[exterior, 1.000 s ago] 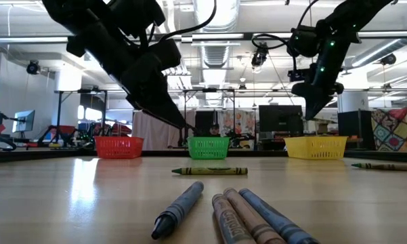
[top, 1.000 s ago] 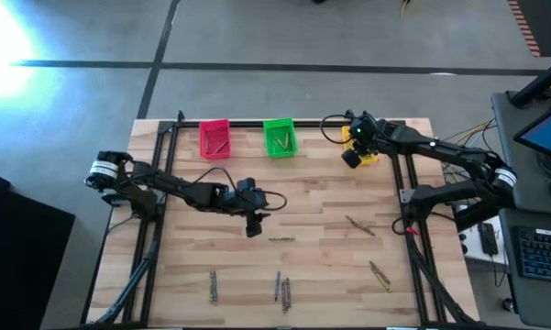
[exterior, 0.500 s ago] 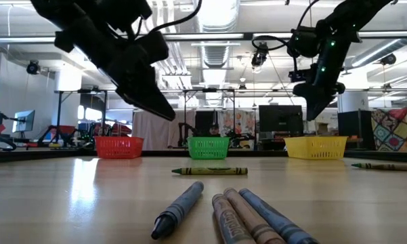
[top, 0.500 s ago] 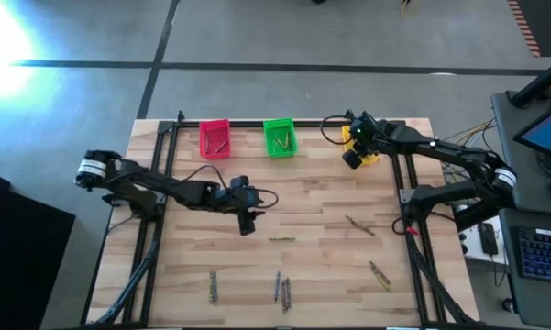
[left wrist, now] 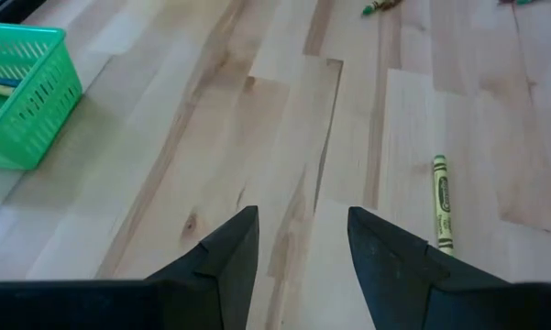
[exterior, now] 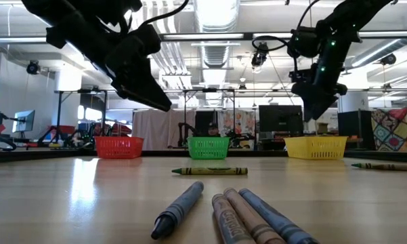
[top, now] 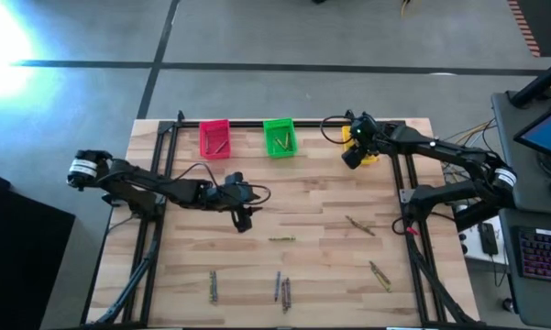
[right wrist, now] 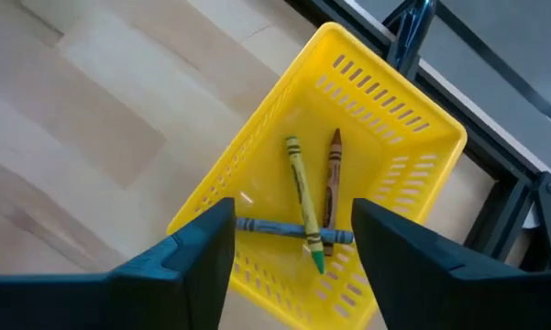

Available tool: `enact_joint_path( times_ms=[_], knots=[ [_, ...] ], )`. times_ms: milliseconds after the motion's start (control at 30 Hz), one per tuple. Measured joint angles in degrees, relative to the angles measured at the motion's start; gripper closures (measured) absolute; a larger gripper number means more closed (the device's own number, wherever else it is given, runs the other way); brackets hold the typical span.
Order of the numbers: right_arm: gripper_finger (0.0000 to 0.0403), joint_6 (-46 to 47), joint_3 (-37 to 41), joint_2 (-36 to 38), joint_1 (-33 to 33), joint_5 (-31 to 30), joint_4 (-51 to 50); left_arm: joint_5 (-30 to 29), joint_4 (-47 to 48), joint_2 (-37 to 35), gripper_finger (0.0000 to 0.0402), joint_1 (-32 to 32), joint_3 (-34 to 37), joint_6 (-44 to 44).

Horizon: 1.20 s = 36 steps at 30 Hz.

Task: Sort crayons
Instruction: Put the green crayon into the yellow basket

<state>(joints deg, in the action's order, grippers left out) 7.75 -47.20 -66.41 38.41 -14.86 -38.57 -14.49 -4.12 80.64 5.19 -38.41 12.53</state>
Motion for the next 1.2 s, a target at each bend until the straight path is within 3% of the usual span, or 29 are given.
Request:
enact_joint_path(
  times_ms=[167,400,467,600,867,967,1033,1100,1200],
  knots=[
    [0.0214,1.69,0.0,-0.27,0.0,-0.15,-0.07,0.0,-0.14,0.0,0.0249,0.0,0.0,0.0],
    [0.0371,2.1,0.02,-0.83,0.04,-0.51,0.31,0.01,-0.09,0.0,0.0249,0.0,0.0,0.0],
    [0.0383,2.09,-0.02,-0.83,0.04,-0.58,0.31,0.01,-0.07,0.0,0.0249,0.0,0.0,0.0],
    [0.0343,1.22,-0.07,-0.76,0.04,-0.41,-0.55,0.03,0.07,0.0,0.0249,0.0,0.0,0.01],
    [0.018,1.71,0.02,-0.71,-0.02,3.29,-0.64,0.05,0.05,0.0,0.0249,0.52,0.0,0.22],
    [0.0137,3.44,0.09,-0.7,-0.02,2.97,-0.72,0.05,0.04,0.0,0.0249,0.66,0.0,0.22],
    [0.0129,4.95,0.09,-0.7,-0.02,0.77,-0.76,0.05,0.02,0.0,0.0249,0.66,0.0,0.22],
    [0.0146,4.28,0.09,-0.66,-0.14,-0.21,-1.54,0.05,0.02,0.02,0.0249,0.72,0.0,0.22],
    [0.0228,2.85,0.13,-0.76,-0.44,-0.06,-2.84,0.05,0.02,0.02,0.0249,0.87,0.0,0.22]
  ],
)
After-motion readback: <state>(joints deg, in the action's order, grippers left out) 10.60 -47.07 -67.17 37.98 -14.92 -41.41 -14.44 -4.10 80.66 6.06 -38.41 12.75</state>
